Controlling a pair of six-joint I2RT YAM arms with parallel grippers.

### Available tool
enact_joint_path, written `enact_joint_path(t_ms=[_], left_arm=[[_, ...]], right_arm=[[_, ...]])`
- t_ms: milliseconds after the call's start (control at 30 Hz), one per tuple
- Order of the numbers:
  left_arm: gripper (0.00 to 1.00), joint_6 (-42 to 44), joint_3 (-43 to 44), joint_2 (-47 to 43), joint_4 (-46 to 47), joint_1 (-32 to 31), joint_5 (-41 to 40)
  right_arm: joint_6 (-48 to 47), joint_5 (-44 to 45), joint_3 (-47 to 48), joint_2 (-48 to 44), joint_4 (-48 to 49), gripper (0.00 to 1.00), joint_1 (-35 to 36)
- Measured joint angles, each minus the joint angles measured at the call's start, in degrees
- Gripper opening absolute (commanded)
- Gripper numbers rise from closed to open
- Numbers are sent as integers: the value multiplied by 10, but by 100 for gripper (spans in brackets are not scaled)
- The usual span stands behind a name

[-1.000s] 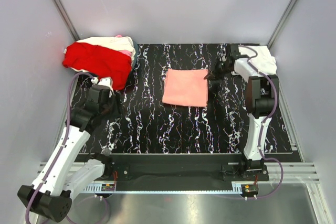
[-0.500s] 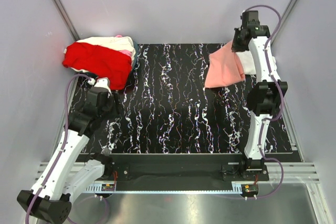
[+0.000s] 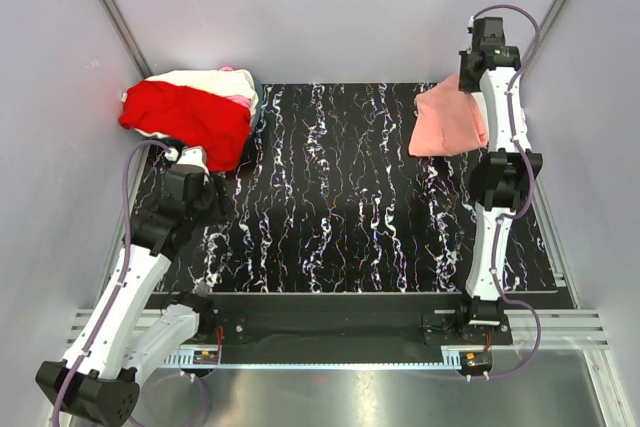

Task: Fold and stack the t-shirts
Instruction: Neatly place the folded tshirt to the corner

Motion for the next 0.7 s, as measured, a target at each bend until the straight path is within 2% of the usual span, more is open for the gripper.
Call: enact_joint_path(t_ms=[333,700], left_arm=[[61,0,-3,9,1,0,0],[61,0,-3,19,1,0,0]], right_arm=[[-14,-6,43,24,21,0,-44],[-23,-31,53,32,73,0,-54]])
